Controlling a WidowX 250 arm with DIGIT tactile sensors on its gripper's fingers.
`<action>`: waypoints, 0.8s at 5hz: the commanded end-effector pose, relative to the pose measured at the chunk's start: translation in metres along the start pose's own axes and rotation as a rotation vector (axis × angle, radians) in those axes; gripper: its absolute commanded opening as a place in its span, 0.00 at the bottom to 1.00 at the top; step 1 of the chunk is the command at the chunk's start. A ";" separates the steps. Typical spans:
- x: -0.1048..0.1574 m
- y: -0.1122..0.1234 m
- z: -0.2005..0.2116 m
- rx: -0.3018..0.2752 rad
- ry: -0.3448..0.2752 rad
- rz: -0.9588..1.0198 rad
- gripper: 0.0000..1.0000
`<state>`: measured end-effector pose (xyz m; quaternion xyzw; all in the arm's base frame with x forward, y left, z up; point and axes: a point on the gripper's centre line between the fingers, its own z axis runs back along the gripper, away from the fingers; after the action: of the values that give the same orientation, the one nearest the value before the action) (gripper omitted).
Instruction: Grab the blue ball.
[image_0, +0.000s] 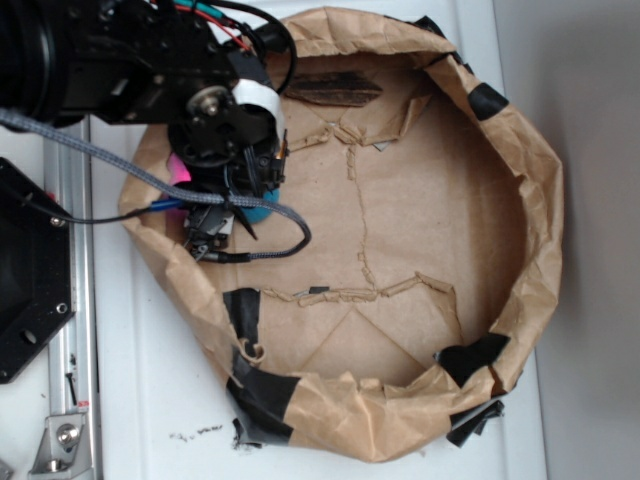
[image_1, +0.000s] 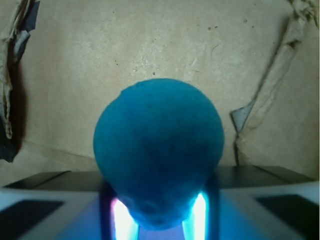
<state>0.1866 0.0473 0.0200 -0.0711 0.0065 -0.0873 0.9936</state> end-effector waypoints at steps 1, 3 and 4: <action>0.036 -0.007 0.064 0.057 -0.131 -0.012 0.00; 0.049 -0.016 0.094 0.064 -0.217 0.037 0.00; 0.051 -0.020 0.105 0.054 -0.244 0.042 0.00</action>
<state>0.2325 0.0375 0.1082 -0.0661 -0.0817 -0.0479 0.9933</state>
